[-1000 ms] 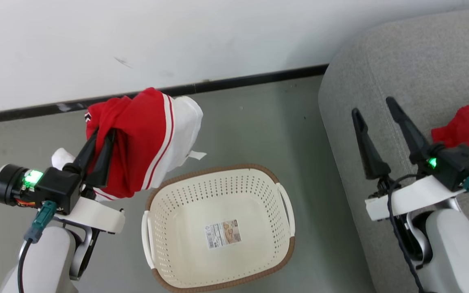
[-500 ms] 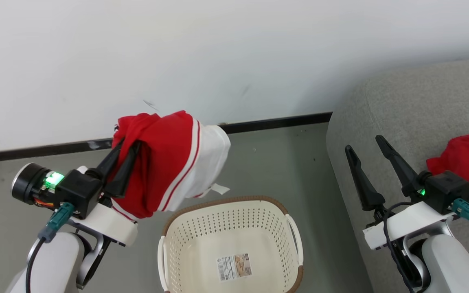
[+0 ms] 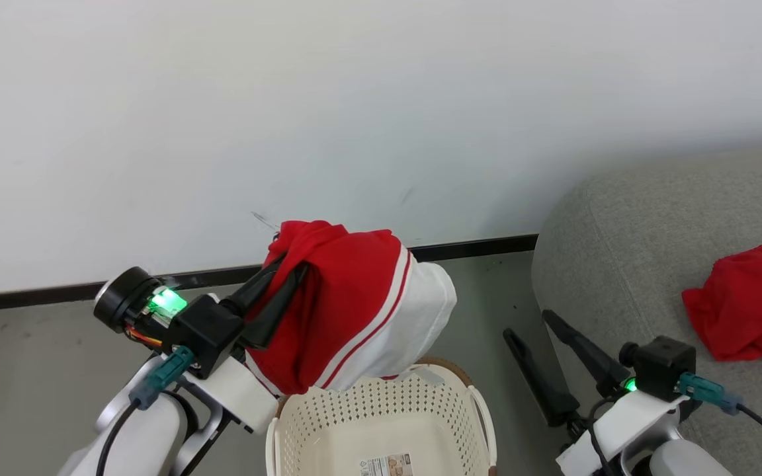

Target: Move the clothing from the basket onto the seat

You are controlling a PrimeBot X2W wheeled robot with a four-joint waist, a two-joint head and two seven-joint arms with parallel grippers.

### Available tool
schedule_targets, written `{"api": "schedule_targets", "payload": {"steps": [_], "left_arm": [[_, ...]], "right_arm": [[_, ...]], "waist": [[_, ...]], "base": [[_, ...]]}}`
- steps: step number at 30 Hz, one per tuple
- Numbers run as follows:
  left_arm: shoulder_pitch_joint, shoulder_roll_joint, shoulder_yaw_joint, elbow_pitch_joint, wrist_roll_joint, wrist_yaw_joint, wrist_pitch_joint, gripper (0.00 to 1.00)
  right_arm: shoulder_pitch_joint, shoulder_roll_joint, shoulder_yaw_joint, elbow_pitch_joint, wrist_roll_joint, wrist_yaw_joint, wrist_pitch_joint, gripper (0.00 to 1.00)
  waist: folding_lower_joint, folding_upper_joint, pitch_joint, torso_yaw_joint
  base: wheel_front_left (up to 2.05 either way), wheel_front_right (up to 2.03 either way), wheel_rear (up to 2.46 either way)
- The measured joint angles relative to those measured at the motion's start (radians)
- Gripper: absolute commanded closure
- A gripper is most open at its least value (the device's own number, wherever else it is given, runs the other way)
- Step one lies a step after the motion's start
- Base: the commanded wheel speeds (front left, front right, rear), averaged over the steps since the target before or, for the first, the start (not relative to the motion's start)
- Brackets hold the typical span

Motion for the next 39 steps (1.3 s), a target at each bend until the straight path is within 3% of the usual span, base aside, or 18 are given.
{"api": "schedule_targets", "payload": {"steps": [7, 12, 25, 33, 34, 35, 37, 39], "left_arm": [[-0.001, -0.010, -0.051, -0.057, -0.001, -0.009, 0.026, 1.00], [-0.004, -0.023, -0.087, -0.106, -0.003, -0.010, 0.054, 1.00], [-0.020, -0.032, -0.137, -0.157, -0.010, -0.017, 0.089, 1.00], [-0.019, -0.039, -0.154, -0.162, -0.019, -0.017, 0.107, 1.00], [-0.019, -0.039, -0.153, -0.163, -0.019, -0.017, 0.107, 1.00], [-0.019, -0.039, -0.153, -0.163, -0.019, -0.017, 0.107, 1.00], [-0.016, -0.040, -0.151, -0.164, -0.021, -0.017, 0.111, 1.00], [-0.015, -0.040, -0.148, -0.166, -0.028, -0.017, 0.111, 1.00]], "right_arm": [[-0.011, -0.096, 0.154, -0.013, 0.137, 0.000, 0.036, 0.00], [-0.104, -0.161, 0.280, -0.059, 0.235, 0.000, 0.058, 0.00], [-0.266, -0.202, 0.519, -0.100, 0.345, 0.000, 0.088, 0.00], [-0.336, -0.198, 0.591, -0.101, 0.372, 0.000, 0.051, 0.00], [-0.346, -0.197, 0.602, -0.101, 0.372, 0.000, 0.044, 0.14], [-0.353, -0.195, 0.610, -0.101, 0.372, 0.000, 0.040, 0.47], [-0.361, -0.192, 0.621, -0.099, 0.372, 0.000, 0.032, 0.68], [-0.374, -0.192, 0.627, -0.097, 0.370, 0.000, 0.017, 1.00]], "waist": [[0.0001, 0.0000, -0.030, -0.002], [0.0000, 0.0000, -0.041, -0.002], [0.0000, 0.0000, -0.039, 0.019], [0.0000, 0.0000, -0.043, 0.035], [0.0000, 0.0000, -0.044, 0.036], [0.0000, 0.0000, -0.045, 0.037], [0.0000, 0.0000, -0.045, 0.037], [0.0000, 0.0000, -0.046, 0.036]], "base": [[0.00, 0.00, 0.00], [0.00, 0.00, 0.00], [0.00, 0.00, 0.00], [0.00, 0.00, 0.00], [0.00, 0.00, 0.00], [0.00, 0.00, 0.00], [0.00, 0.00, 0.00], [0.00, 0.00, 0.00]]}}
